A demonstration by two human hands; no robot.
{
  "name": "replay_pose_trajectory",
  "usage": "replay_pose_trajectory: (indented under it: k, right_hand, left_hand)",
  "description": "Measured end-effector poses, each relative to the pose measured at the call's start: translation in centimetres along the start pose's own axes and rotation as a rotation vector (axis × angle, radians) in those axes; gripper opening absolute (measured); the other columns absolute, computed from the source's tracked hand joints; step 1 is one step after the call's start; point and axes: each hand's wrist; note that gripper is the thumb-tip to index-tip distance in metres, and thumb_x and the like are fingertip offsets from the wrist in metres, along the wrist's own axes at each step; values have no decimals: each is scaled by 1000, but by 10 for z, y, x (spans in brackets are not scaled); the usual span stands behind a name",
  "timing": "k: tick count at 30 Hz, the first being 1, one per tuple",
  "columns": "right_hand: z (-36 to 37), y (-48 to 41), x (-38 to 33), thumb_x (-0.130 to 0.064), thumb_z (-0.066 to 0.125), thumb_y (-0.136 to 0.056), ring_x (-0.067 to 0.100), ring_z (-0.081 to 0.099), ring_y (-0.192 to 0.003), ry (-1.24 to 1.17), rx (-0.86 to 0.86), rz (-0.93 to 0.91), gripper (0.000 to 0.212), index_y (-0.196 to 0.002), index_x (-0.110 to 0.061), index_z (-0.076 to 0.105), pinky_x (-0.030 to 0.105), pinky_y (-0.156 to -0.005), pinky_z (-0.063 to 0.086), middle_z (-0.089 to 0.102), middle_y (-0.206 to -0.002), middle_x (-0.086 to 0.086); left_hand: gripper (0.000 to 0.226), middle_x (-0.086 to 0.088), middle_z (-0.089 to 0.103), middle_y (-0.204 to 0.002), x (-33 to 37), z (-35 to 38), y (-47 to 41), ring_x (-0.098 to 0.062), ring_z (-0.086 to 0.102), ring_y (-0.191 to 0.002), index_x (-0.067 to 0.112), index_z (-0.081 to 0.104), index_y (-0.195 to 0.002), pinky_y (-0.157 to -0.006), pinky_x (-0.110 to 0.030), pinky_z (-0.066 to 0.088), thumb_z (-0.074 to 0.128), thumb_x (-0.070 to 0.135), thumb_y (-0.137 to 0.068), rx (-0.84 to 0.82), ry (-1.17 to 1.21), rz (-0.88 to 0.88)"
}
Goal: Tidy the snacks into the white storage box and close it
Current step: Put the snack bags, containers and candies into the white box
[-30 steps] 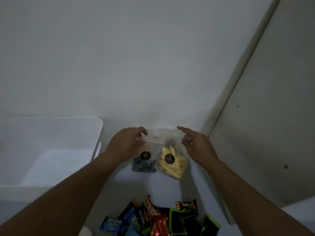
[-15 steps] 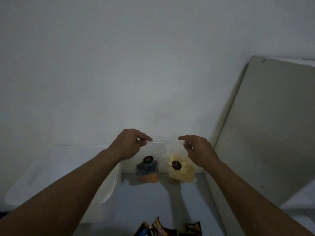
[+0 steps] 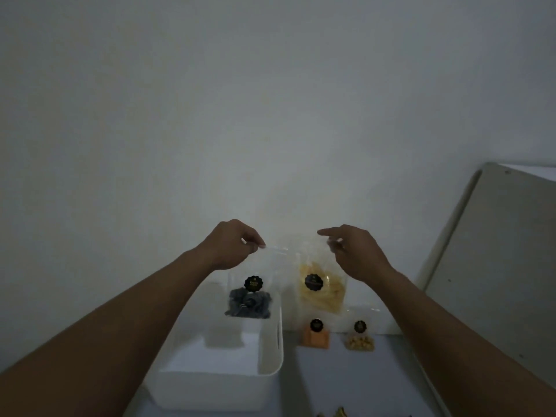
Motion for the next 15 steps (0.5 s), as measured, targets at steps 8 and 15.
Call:
replay_pose_trajectory:
  k: [8, 15]
  right_hand:
    - [78, -21, -63, -12, 51, -98, 9, 62, -87, -121, 12, 20, 22, -107, -22, 68, 19, -67, 43, 63, -94, -10]
    - [168, -31, -68, -12, 49, -96, 16, 64, -85, -140, -92, 73, 20, -101, -22, 65, 31, -71, 54, 67, -94, -3]
  left_hand:
    - [17, 12, 69, -85, -81, -38, 17, 1, 59, -80, 28, 78, -88, -65, -13, 39, 66, 15, -89, -8, -17, -74]
    - [18, 9, 72, -92, -139, -19, 27, 1, 58, -82, 25, 79, -91, -71, -13, 40, 65, 14, -90, -46, 29, -148]
Point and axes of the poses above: each hand's wrist, its own y-axis away from the middle knuckle, its own z-axis out of the palm, x = y × z
